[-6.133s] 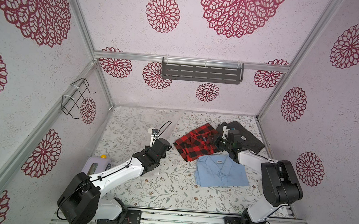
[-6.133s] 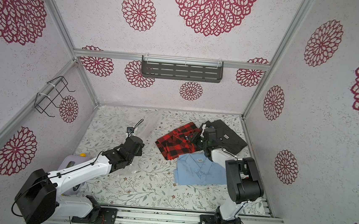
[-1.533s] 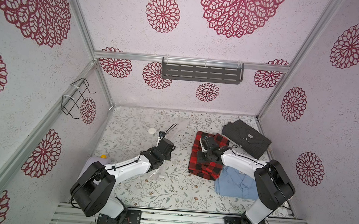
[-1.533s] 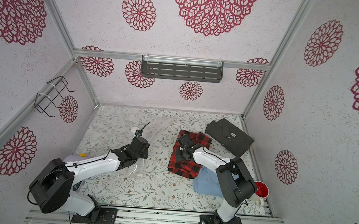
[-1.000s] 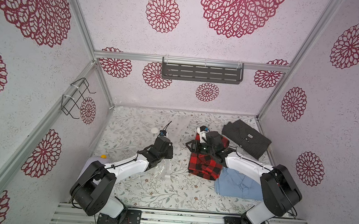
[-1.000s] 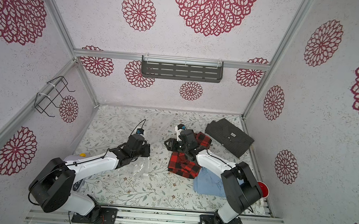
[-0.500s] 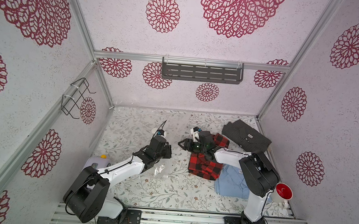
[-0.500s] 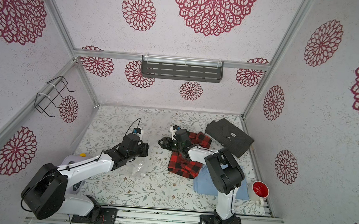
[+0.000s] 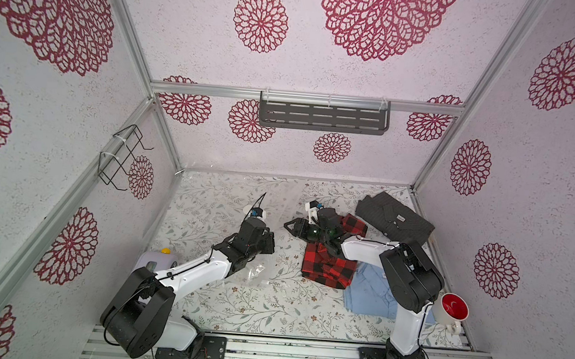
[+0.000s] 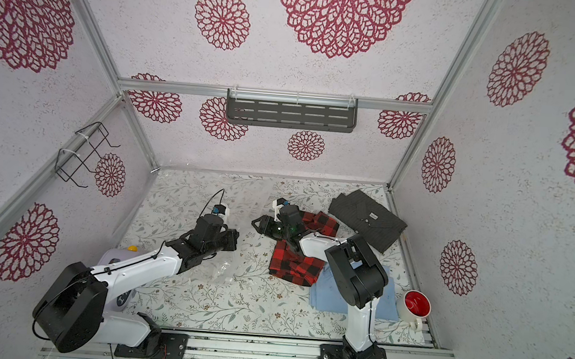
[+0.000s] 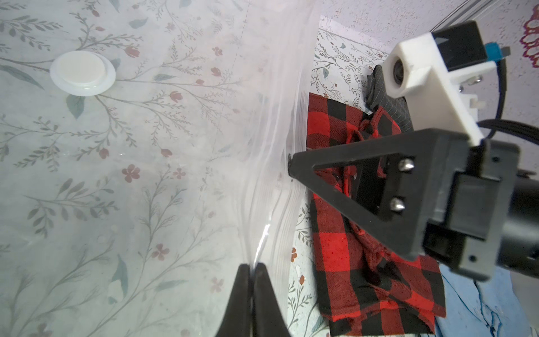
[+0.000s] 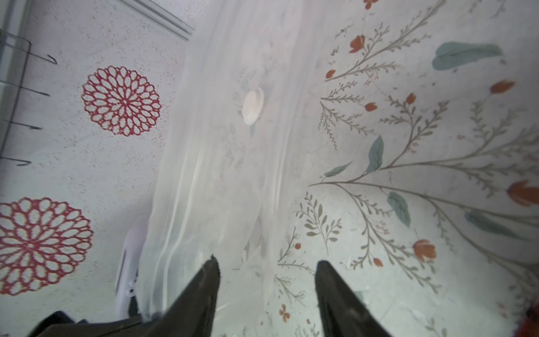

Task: Place the folded shirt into the vacuum bag
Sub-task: Open the vacuum bag at the center of the board.

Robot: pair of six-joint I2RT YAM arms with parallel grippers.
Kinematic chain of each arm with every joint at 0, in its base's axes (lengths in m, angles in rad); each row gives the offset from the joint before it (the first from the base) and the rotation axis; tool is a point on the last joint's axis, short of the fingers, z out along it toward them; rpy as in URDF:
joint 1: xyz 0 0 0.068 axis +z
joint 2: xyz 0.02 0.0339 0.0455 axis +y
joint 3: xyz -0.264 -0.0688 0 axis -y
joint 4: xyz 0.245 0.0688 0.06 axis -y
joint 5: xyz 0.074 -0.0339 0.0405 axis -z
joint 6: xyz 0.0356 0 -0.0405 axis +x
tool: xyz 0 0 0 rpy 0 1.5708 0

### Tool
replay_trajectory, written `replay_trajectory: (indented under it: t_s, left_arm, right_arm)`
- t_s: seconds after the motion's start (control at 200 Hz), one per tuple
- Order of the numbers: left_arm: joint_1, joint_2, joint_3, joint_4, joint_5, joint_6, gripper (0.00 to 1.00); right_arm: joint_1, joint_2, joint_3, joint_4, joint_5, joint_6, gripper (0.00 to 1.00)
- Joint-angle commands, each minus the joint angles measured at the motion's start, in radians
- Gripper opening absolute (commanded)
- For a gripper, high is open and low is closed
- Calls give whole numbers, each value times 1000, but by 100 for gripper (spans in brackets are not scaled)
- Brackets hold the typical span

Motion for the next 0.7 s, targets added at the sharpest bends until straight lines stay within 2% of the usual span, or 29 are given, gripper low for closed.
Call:
replay_trajectory:
  t_s: [0.0, 0.065, 0.1, 0.225, 0.295, 0.555, 0.69]
  left_arm:
    - [10, -23, -13, 20, -21, 2, 0]
    - [10, -20, -8, 0, -59, 0, 0]
    - [11, -14, 0, -20, -85, -2, 0]
    - [14, 25, 33, -79, -141, -7, 0]
    - [14, 46, 48, -98, -154, -10, 4]
    - [18, 68, 62, -125, -190, -6, 42]
    - [23, 84, 72, -130, -178, 1, 54]
  right_arm:
    - [15, 28, 32, -50, 28, -8, 28]
    - [19, 8, 19, -71, 62, -28, 8]
    - [20, -15, 7, -84, 87, -40, 0]
    - [24, -102, -20, -101, 130, -95, 0]
    - [25, -139, -29, -95, 124, -122, 0]
    - [41, -182, -71, -64, 89, -176, 0]
    - [57, -186, -77, -72, 69, -207, 0]
